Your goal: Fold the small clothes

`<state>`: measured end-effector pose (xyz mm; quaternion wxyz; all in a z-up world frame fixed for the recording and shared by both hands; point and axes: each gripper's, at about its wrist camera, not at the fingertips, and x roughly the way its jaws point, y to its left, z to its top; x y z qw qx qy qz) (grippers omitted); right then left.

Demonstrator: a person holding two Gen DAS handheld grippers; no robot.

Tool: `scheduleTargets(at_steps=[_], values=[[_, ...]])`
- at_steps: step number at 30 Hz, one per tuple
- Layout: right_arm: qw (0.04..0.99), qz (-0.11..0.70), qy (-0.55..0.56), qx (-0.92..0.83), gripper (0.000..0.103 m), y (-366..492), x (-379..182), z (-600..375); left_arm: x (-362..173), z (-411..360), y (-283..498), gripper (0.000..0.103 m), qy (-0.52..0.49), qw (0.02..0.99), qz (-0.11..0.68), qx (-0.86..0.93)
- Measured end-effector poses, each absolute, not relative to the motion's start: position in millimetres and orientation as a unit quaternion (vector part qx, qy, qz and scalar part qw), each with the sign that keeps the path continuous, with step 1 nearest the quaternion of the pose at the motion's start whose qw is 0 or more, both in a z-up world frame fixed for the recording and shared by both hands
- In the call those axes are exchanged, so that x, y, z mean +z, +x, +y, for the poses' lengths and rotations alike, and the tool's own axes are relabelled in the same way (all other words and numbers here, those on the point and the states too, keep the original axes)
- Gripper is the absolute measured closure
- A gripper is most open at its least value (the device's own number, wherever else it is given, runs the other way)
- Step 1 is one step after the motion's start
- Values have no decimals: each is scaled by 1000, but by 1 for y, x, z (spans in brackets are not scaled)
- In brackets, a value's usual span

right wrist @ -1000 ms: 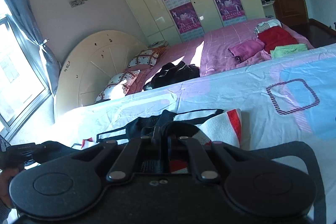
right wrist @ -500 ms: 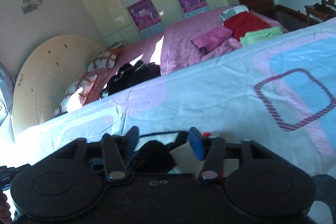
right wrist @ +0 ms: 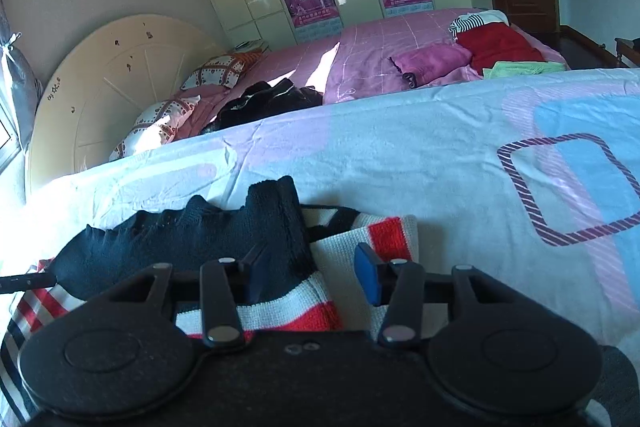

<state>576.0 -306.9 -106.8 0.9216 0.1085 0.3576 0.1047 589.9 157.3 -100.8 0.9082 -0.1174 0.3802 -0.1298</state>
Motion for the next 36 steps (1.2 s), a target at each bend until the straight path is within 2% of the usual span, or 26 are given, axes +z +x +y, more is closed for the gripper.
scheduleTargets(at_steps=[1,2,3,4,6,12,14,15,19,25,28,30,31,32,36], values=[[921,363,102,102,61,580,-108,-305,-101,158,589,70,-115,909,381,-124],[919,372,89,98,68,584,-110,-303,-101,159,589,80,-111,910,381,-118],[916,381,75,103,86,587,-112,-298,-101,162,589,92,-120,910,378,-122],[918,379,62,104,91,587,-110,-295,-100,165,587,97,-128,910,374,-125],[922,371,55,102,99,582,-103,-292,-99,168,580,97,-125,916,360,-121],[924,378,15,62,99,574,-111,-291,-109,178,565,97,-124,920,355,-105],[924,378,29,54,97,573,-105,-292,-103,177,566,97,-123,919,360,-101],[927,370,29,48,91,569,-99,-291,-97,177,562,97,-116,924,355,-87],[933,343,38,103,86,531,-72,-277,-60,170,527,97,-92,948,298,-60],[914,357,-18,192,85,511,-92,-184,-63,62,525,97,-59,934,312,-166],[911,357,-48,199,80,513,-102,-162,-83,32,534,97,-48,926,337,-165],[912,365,-69,176,84,518,-109,-169,-98,33,534,98,-21,927,347,-143],[915,364,-77,158,99,520,-110,-178,-100,49,531,99,-36,930,339,-139],[919,364,-74,131,103,522,-109,-196,-102,68,528,100,-49,932,337,-120],[921,381,-20,82,103,524,-110,-271,-106,135,518,100,-110,927,347,-93]])
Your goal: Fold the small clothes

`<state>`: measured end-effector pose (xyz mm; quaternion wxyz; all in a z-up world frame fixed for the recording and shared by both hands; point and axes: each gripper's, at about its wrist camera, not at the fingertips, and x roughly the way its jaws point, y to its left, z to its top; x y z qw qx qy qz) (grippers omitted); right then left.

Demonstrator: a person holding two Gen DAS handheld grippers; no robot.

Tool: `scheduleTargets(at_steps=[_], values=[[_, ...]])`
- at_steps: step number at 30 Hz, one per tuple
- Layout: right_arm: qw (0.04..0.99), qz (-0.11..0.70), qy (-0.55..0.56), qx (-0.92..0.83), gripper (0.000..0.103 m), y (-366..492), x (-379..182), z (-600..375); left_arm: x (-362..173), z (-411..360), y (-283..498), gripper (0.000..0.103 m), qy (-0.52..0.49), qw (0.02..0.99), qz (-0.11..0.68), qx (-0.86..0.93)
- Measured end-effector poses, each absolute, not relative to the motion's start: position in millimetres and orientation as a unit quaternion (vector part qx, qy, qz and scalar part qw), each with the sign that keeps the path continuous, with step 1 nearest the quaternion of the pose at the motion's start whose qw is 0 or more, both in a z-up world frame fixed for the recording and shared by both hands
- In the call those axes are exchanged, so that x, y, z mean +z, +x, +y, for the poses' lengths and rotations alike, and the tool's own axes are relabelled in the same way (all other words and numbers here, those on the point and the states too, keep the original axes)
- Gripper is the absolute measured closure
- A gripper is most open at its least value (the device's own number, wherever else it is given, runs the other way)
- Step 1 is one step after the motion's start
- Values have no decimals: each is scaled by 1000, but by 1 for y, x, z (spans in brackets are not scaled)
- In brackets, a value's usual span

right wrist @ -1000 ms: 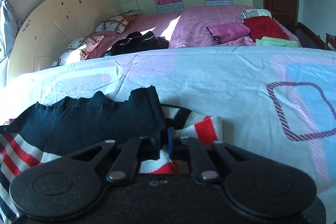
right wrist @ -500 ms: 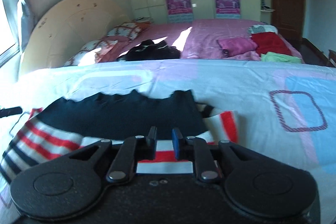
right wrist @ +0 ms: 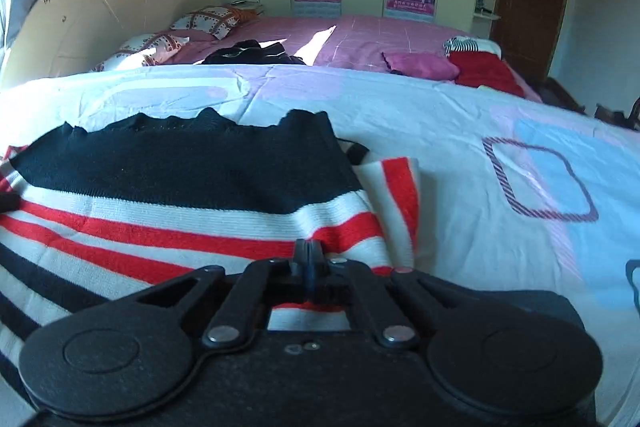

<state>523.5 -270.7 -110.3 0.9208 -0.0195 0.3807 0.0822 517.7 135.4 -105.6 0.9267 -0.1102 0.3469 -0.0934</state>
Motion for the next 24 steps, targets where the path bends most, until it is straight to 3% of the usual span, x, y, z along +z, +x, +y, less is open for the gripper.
scheduleTargets(at_steps=[2,3,4,10,13,15,18,24], values=[[921,379,-16,83,103,524,-103,-268,-92,140,519,100,-110,929,345,-75],[929,362,-18,82,86,523,-97,-261,-84,137,522,99,-103,935,332,-70],[935,341,-9,99,84,526,-91,-251,-78,134,527,99,-102,937,324,-79],[916,376,6,143,87,577,-101,-195,-91,95,595,98,-63,920,375,-98],[922,382,-35,59,94,581,-115,-219,-108,126,592,99,-100,918,373,-88],[920,388,-16,43,103,572,-109,-247,-100,145,577,100,-129,920,364,-73],[934,351,-3,61,85,537,-87,-245,-78,126,549,98,-108,931,339,-77],[912,362,-21,190,89,492,-91,-162,-79,18,513,98,-58,918,353,-172]])
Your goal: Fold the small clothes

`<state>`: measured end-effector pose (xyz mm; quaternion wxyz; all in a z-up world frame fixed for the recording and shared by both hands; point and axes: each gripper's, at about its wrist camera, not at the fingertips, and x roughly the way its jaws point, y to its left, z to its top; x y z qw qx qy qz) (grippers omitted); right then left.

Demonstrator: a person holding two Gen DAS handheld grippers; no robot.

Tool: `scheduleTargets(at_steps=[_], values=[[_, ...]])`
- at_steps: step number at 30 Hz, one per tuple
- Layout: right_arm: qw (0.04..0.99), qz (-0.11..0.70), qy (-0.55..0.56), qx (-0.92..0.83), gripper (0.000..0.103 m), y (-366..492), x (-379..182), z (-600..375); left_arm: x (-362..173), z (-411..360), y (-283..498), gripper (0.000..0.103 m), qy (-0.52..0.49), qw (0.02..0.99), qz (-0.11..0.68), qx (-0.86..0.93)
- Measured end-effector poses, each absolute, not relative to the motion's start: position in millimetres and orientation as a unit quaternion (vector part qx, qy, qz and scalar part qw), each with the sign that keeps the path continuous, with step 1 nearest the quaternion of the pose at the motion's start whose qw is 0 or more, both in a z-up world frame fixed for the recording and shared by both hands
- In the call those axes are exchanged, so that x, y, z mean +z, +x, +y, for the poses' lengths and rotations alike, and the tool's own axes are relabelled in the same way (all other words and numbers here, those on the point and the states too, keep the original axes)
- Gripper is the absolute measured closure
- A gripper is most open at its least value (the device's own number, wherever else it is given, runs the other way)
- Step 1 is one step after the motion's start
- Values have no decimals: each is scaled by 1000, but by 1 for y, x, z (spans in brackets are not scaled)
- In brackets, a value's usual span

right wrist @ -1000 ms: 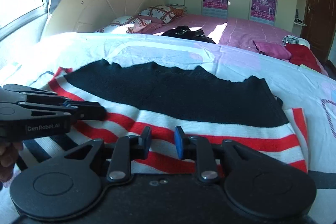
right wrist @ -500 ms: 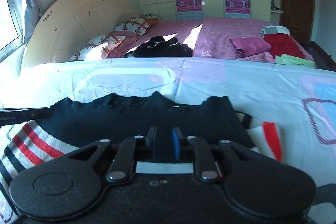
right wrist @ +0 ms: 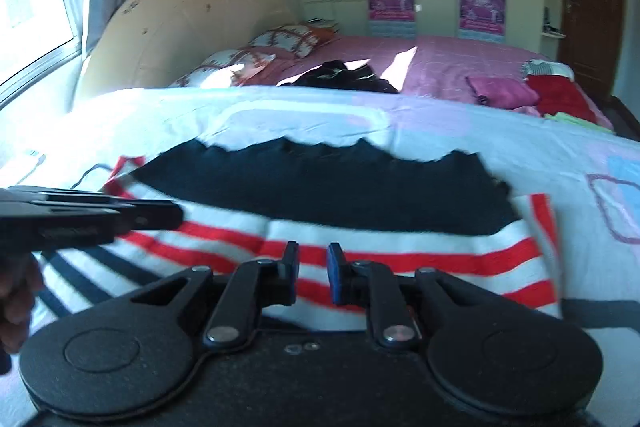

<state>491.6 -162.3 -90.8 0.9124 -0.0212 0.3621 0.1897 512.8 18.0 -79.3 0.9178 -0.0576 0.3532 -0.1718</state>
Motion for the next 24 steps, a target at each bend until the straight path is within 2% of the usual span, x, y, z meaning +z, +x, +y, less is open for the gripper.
scheduleTargets(at_steps=[2,4,7,9,11,15,17,19,20,21,22,24], values=[[904,380,-63,182,88,486,-107,-148,-95,-7,505,96,-14,918,364,-159],[909,363,-88,185,88,478,-117,-150,-102,-12,493,96,15,929,335,-159],[906,379,-74,175,88,479,-107,-158,-85,-5,492,96,-5,921,357,-153],[909,372,-67,177,82,474,-99,-159,-74,-1,487,95,-7,927,343,-154],[902,380,-78,188,85,469,-106,-154,-81,0,485,90,2,920,359,-154],[918,371,-74,121,91,464,-106,-196,-85,47,470,90,-27,930,351,-105],[922,379,-62,49,90,462,-107,-240,-90,90,457,90,-48,931,354,-75],[919,391,-3,42,102,458,-110,-285,-95,121,447,100,-68,929,359,-53],[917,395,16,47,102,457,-108,-291,-95,129,445,100,-93,926,362,-52],[918,393,13,43,99,455,-104,-288,-91,131,445,100,-111,923,367,-43],[924,381,9,42,87,451,-98,-279,-85,125,444,98,-105,926,362,-35],[933,349,21,83,83,440,-83,-255,-68,96,437,97,-94,936,333,-58]])
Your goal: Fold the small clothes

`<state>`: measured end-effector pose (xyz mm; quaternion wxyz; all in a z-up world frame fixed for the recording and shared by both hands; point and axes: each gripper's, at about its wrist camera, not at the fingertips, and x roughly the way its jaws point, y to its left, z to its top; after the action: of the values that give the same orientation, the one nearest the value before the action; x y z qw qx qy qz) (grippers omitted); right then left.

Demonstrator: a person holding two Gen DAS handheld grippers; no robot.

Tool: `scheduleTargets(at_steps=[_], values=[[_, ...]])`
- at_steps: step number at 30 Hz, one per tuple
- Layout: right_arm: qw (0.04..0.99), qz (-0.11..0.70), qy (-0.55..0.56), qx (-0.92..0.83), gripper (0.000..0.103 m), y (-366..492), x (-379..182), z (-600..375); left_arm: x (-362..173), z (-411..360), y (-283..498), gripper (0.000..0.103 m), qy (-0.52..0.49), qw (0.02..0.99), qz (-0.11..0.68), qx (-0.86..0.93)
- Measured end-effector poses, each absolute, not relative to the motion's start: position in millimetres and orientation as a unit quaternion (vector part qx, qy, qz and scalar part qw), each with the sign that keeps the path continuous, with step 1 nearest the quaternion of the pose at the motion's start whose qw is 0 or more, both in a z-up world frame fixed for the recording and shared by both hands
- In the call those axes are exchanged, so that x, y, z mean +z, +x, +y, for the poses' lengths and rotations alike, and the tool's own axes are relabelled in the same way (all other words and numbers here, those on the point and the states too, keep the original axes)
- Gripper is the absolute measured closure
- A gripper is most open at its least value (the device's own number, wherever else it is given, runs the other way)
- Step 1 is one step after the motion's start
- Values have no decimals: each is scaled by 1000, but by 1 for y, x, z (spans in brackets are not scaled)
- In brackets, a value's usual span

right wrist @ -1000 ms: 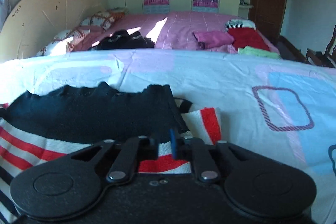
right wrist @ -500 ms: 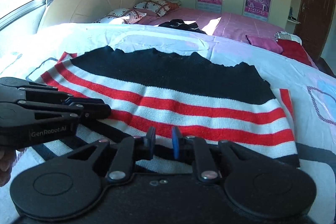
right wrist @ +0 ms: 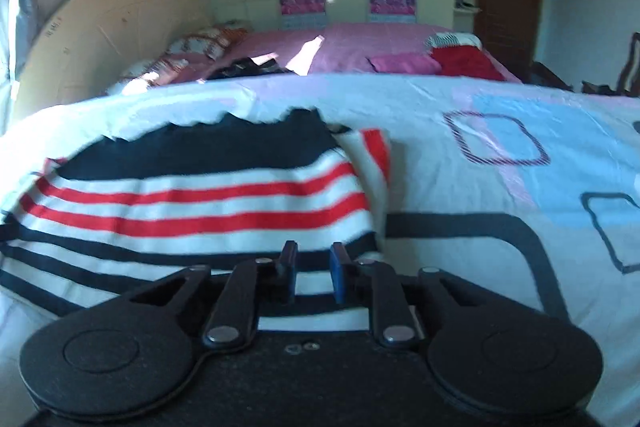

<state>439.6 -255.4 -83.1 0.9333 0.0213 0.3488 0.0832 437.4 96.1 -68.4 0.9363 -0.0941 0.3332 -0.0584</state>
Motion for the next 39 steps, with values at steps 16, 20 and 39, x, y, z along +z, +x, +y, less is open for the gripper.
scheduleTargets(at_steps=[16,20,39], values=[[911,390,-44,129,93,409,-112,-206,-95,17,416,63,-14,926,364,-101],[919,394,2,31,97,396,-116,-299,-99,78,399,64,-40,929,363,-67],[929,363,12,67,80,381,-93,-291,-85,137,359,36,-199,915,351,-18]])
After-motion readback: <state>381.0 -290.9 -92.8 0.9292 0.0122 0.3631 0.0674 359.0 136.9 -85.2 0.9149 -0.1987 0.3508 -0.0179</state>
